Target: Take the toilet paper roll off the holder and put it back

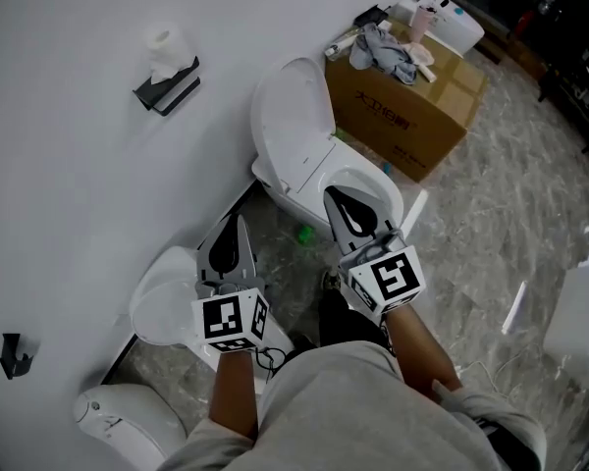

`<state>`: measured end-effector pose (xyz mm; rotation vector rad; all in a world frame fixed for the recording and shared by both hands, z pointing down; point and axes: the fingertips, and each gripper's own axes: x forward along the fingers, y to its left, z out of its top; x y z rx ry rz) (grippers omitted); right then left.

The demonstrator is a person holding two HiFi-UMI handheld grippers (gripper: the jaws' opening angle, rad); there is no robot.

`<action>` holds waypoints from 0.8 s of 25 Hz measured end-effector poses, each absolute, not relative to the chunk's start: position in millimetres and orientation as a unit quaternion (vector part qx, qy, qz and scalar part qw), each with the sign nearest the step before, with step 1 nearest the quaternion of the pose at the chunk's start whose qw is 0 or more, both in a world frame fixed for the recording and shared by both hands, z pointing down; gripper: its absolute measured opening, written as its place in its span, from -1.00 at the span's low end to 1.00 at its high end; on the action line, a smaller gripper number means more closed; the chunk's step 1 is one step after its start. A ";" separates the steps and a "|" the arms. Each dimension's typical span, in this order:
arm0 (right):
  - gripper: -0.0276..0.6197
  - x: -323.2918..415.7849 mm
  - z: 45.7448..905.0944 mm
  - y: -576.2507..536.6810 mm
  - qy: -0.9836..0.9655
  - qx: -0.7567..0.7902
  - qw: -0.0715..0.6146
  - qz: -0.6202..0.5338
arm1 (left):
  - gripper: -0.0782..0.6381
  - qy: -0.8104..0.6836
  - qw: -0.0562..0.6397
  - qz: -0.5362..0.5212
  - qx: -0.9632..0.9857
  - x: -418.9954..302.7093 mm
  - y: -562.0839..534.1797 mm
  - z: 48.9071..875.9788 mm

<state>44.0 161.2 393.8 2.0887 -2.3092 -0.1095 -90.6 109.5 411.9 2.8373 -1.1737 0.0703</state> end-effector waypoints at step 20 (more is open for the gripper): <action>-0.90 114.6 405.5 3.8 -0.819 0.574 -0.010 -0.004 | -0.75 -0.482 0.013 0.054 0.874 -9.6 -25.1 398.6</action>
